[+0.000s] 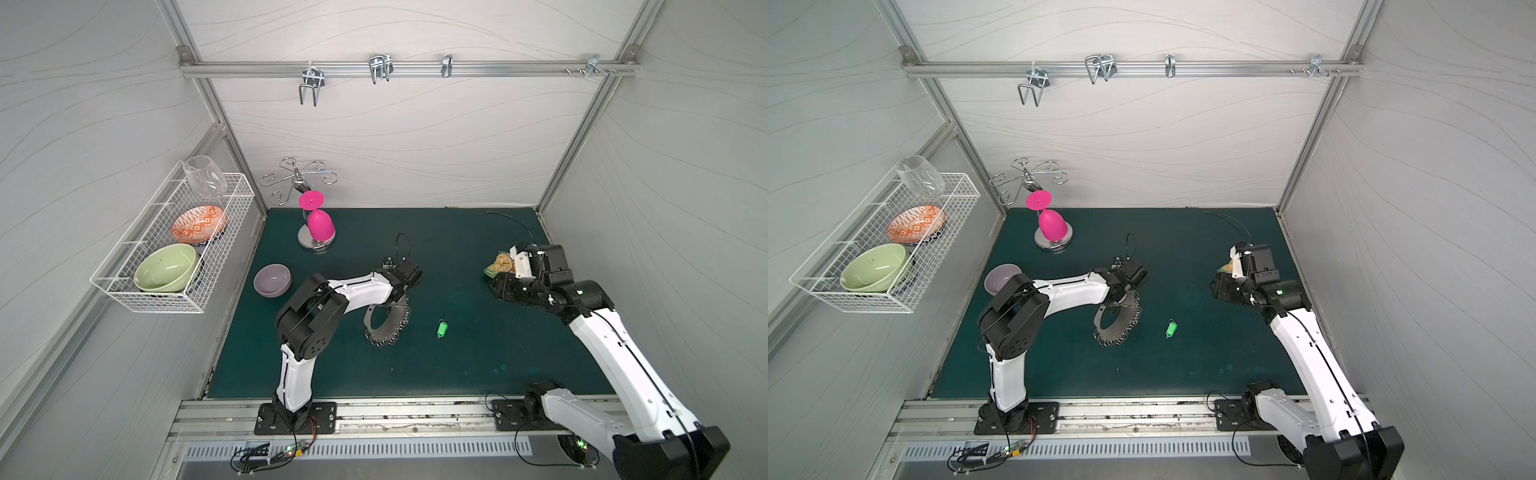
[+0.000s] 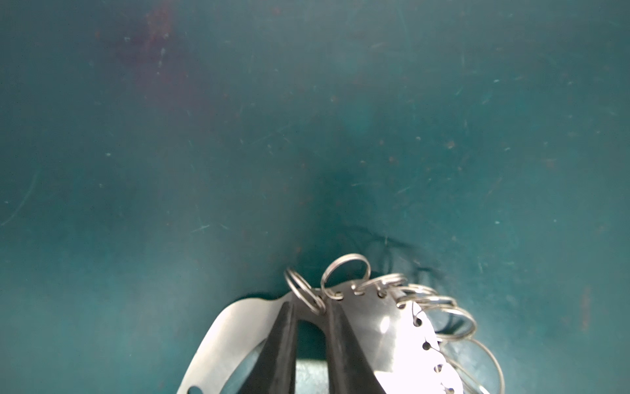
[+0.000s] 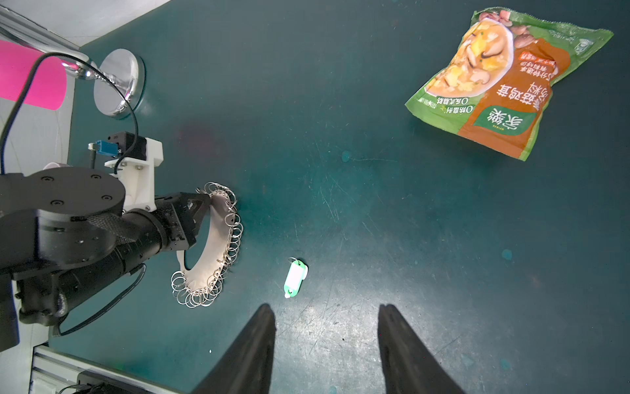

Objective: Attach keys to a key ring
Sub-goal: Pick up the keyring from the center of the board.

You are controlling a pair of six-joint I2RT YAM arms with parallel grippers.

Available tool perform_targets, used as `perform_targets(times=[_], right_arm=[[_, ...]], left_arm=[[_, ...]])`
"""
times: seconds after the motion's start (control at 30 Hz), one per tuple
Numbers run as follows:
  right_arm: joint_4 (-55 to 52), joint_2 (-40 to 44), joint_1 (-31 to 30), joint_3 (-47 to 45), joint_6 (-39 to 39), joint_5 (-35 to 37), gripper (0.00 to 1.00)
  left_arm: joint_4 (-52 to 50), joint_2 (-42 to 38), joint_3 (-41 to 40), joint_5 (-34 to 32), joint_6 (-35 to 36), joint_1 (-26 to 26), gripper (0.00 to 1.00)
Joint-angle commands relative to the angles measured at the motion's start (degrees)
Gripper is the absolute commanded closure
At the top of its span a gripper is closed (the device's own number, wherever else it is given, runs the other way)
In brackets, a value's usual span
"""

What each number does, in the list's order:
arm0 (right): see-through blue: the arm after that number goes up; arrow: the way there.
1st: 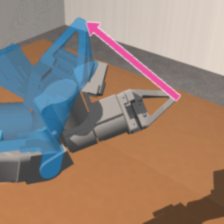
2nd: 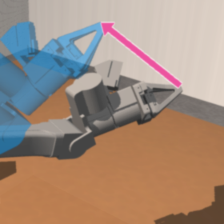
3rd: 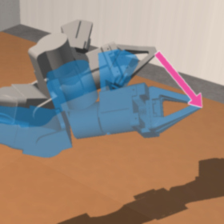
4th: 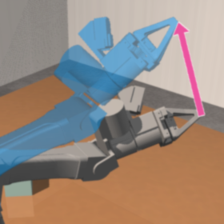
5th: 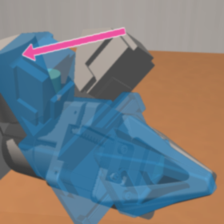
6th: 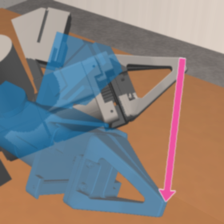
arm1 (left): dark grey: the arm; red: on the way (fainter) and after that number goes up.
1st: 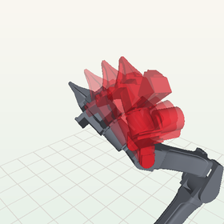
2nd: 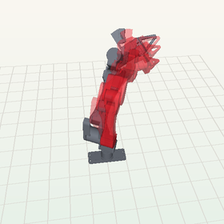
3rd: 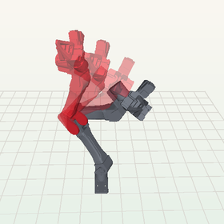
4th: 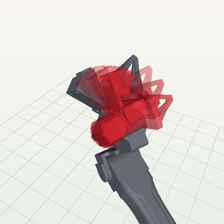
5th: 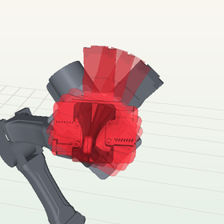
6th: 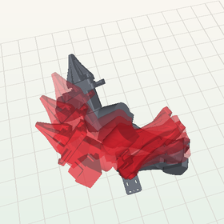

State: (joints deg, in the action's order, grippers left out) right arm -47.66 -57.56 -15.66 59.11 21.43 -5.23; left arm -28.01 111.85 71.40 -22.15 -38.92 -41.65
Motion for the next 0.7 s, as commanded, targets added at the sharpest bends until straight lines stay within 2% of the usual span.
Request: perform_targets(times=[0.0, 0.67], right_arm=[[-0.5, -0.3, 0.3, 1.5, -0.3, -0.6, 0.48], [-0.5, -0.6, 0.4, 1.2, -0.4, -0.6, 0.49]], left_arm=[[1.0, 1.4, 2.7, -1.2, 1.4, 0.8, 0.80], [1.4, 2.9, 4.6, -0.7, 2.2, 1.6, 0.82]])
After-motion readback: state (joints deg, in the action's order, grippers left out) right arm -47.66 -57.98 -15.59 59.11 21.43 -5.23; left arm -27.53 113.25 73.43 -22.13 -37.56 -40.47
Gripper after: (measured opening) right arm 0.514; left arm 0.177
